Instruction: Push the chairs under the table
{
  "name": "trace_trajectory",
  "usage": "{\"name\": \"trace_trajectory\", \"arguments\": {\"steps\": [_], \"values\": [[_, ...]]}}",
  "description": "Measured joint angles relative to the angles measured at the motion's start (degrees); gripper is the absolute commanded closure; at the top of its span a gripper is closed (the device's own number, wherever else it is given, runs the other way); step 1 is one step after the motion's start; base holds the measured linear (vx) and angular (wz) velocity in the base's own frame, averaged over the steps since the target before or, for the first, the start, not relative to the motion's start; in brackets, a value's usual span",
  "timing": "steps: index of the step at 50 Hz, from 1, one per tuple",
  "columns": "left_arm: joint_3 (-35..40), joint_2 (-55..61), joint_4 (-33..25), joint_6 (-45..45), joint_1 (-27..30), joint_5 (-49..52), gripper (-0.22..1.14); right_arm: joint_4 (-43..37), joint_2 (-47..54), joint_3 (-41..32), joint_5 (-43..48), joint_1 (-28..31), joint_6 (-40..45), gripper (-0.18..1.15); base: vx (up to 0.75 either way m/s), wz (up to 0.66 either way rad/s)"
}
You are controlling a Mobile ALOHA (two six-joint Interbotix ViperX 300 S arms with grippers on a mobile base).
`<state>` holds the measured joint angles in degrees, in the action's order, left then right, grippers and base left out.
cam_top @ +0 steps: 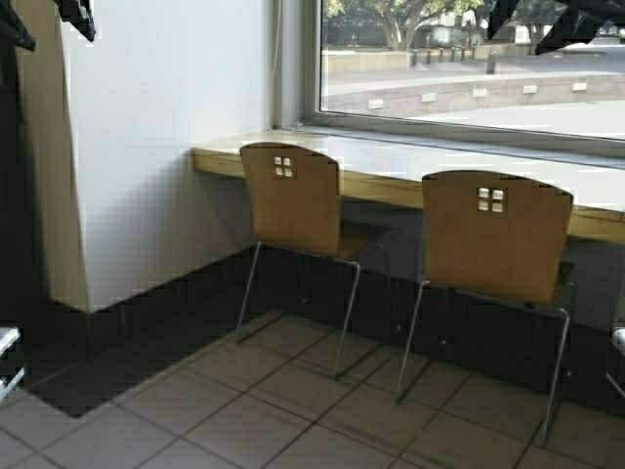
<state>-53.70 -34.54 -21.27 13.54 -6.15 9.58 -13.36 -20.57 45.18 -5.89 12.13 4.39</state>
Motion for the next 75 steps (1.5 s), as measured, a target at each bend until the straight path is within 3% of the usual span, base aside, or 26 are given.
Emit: {"name": "trace_trajectory", "arguments": {"steps": [46,75], "values": [[-0.7,2.2,-0.1,-0.1,-0.4,0.0,-0.03,-1.4,4.7,-3.0,-2.9,-0.4,0.3,0.06,-0.18,-0.43],[-0.4,1.8,-0.8,-0.3,-0.3,1.1,-0.03,-1.5,5.7,-2.0,-3.4,0.0,0.3,0.06,0.04,-0.19]]}}
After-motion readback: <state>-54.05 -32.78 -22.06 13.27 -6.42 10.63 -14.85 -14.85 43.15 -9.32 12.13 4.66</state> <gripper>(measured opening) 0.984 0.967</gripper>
